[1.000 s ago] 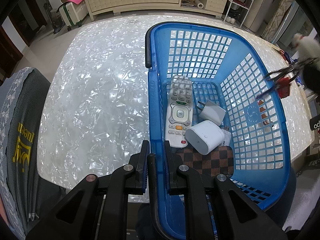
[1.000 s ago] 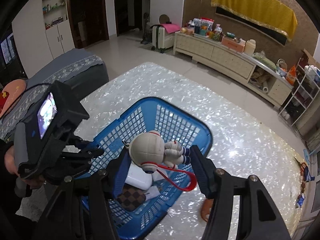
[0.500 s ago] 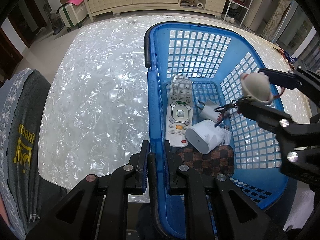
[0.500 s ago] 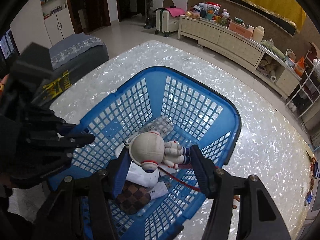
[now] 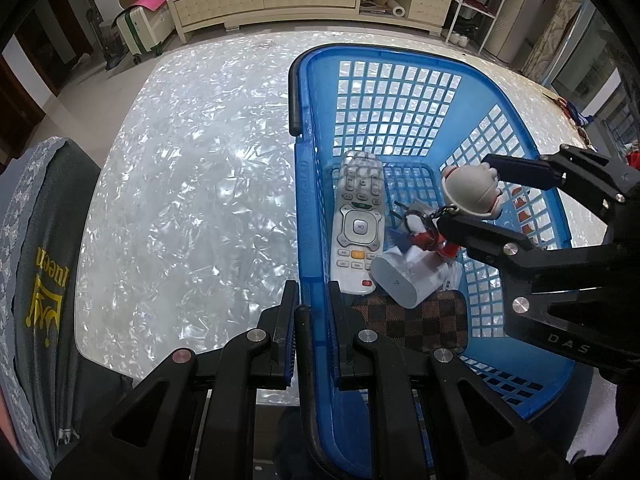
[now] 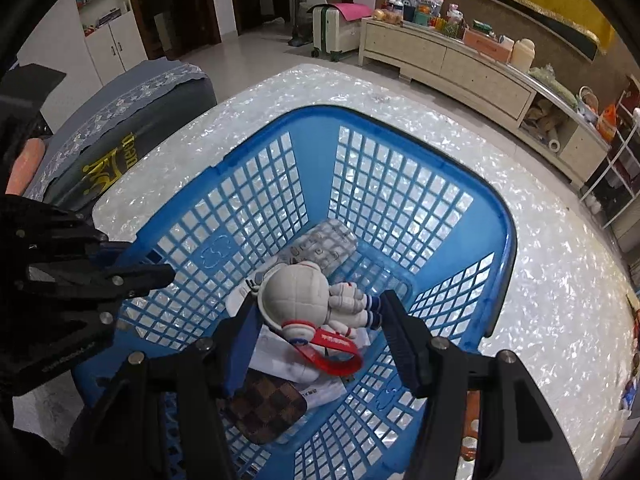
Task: Organize rigid objects
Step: 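Lower the astronaut keychain into the basket and open the right gripper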
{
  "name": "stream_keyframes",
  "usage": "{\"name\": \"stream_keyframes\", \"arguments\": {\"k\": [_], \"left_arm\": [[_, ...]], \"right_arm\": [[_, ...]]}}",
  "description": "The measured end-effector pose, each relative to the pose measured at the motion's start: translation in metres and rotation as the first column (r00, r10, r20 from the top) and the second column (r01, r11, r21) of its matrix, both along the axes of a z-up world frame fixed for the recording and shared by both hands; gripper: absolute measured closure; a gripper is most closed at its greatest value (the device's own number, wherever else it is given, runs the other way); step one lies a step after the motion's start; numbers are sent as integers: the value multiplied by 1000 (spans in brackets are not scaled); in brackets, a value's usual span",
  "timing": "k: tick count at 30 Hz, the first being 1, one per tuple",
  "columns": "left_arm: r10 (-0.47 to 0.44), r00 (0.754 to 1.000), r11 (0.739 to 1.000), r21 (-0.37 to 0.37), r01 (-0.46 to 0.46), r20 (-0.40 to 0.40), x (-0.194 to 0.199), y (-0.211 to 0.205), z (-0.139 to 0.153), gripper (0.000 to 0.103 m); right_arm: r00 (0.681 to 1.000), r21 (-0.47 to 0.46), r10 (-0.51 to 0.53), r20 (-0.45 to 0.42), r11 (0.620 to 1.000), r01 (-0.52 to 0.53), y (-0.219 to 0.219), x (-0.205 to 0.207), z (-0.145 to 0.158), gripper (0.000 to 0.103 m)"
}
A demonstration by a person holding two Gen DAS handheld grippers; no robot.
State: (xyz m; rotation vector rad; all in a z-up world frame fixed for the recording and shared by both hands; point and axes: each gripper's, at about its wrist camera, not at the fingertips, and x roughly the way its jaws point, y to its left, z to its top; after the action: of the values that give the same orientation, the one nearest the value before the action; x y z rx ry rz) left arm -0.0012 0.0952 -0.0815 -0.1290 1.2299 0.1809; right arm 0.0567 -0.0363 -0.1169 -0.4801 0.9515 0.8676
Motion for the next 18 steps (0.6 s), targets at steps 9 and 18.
{"name": "stream_keyframes", "arguments": {"k": [9, 18], "left_arm": [[0, 1000, 1000, 1, 0, 0, 0, 0, 0, 88], [-3, 1000, 1000, 1, 3, -3, 0, -2, -1, 88]], "right_arm": [[1000, -15, -8, -7, 1000, 8, 1, 5, -7, 46], [1000, -25, -9, -4, 1000, 9, 2, 4, -6, 36]]}}
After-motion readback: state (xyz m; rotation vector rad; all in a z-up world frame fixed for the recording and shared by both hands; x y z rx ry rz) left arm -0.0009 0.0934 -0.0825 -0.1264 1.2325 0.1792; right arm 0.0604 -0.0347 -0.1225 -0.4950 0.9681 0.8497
